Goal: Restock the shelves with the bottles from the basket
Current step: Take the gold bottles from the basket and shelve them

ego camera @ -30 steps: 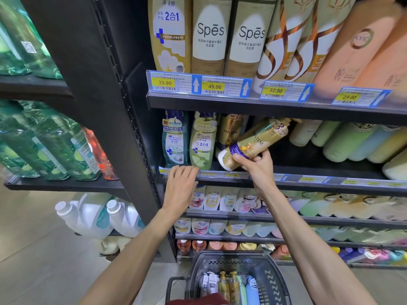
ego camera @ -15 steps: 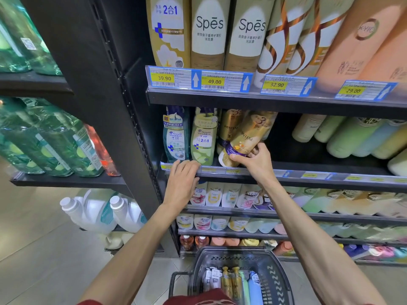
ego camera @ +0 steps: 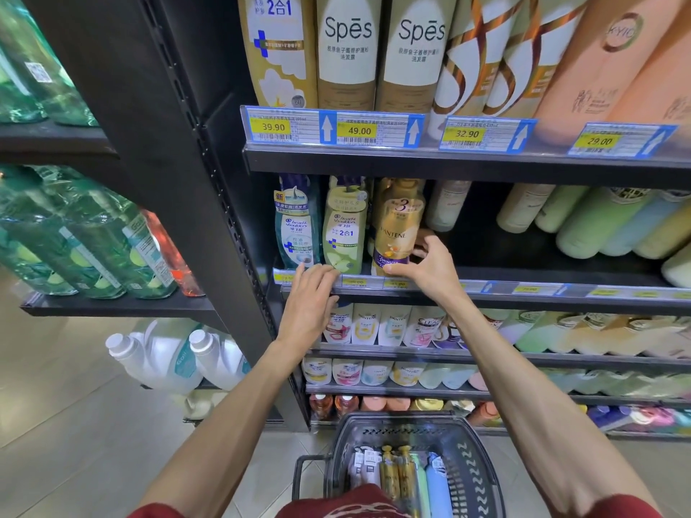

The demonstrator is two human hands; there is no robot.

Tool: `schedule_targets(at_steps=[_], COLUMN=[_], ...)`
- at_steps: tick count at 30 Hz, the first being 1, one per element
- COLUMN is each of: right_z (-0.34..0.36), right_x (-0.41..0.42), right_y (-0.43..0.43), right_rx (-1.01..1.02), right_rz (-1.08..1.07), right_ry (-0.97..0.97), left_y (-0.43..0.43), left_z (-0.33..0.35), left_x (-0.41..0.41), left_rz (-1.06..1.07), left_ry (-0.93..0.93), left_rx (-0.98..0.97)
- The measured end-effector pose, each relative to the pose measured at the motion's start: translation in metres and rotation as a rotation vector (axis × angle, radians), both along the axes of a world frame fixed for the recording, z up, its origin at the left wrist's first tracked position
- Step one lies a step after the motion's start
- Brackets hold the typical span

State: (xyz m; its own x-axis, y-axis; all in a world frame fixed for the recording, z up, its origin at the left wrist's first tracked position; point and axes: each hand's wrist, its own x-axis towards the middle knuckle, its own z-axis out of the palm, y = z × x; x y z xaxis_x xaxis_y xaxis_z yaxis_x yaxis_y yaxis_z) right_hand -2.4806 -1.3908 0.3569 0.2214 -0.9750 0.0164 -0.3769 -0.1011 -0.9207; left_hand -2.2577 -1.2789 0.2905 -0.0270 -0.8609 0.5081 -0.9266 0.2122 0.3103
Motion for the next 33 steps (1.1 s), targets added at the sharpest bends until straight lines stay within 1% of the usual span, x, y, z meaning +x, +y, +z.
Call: schedule_targets(at_steps=[5,11,33], right_z=[0.0,0.001,0.004], right_x=[-0.001,0.0,0.001], right_y=[-0.002,-0.002,-0.012], right_rx=[0.013,0.04,-0.029], right_rz=[-0.001,-0.017,0.092], right_ry=[0.012,0.078,0.09], left_y=[0.0,-0.001,0.0], left_z=[-0.001,-0.003,-0.001], left_x=[-0.001,0.002,0.0], left_rz=[0.003,-0.001,-0.005], left_ry=[0.005,-0.001,0.02], left_rx=[-0.009,-0.018,-0.014])
